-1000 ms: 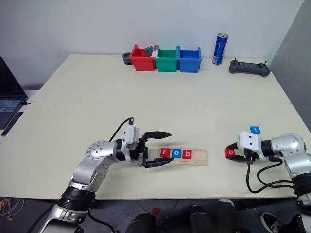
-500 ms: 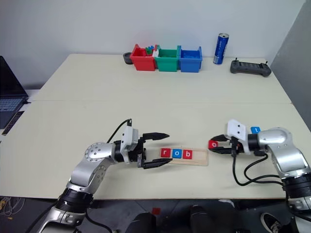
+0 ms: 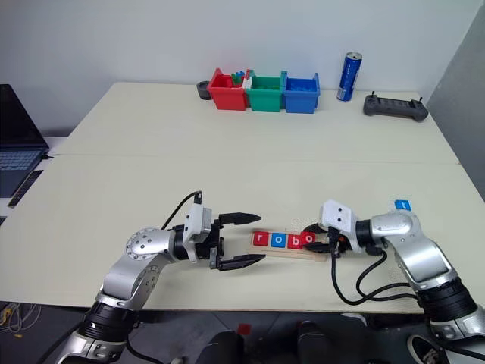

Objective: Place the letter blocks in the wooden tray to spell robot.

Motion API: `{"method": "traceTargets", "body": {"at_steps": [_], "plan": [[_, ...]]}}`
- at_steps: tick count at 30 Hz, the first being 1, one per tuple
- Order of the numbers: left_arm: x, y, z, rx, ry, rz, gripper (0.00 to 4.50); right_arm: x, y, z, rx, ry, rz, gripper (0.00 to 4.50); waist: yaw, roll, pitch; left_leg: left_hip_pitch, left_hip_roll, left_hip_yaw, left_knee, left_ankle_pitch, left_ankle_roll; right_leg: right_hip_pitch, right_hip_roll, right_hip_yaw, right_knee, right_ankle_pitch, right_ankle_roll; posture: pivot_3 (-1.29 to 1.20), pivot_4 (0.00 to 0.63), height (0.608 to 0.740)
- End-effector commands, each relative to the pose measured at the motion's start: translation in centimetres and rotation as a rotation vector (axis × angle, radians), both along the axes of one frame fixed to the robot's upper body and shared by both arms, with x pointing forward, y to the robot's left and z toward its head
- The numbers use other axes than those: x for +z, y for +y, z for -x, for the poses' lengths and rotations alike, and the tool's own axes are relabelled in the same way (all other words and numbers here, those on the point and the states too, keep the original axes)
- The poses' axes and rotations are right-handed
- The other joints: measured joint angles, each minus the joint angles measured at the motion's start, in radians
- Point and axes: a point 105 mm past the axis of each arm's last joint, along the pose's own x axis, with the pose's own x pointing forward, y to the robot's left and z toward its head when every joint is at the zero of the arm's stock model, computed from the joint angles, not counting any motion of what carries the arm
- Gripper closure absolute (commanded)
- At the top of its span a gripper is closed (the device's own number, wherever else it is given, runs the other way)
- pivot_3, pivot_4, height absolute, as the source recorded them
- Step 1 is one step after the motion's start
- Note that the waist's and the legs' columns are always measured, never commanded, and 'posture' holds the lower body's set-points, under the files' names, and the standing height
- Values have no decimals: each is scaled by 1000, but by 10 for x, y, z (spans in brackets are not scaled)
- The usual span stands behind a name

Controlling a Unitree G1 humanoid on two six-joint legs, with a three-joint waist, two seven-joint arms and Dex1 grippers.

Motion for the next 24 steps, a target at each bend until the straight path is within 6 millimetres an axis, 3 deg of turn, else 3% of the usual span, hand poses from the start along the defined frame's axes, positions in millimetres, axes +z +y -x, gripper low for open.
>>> {"method": "traceTargets", "body": {"at_steps": [1,15,24], "plan": [[11,0,2,-2,-45,17,0,3,2,-2,28,-41,18,3022,0,0,0,0,0,0,0,0,0,0,0,0,0,0,0,0,150,740],[10,2,2,12,-48,14,0,-2,-3,-6,34,-39,38,3022,0,0,0,0,0,0,0,0,0,0,0,0,0,0,0,0,150,740],[11,0,0,6,-53,15,0,9,0,-7,12,-24,-11,9,0,0,0,0,0,0,0,0,0,0,0,0,0,0,0,0,150,740]]}}
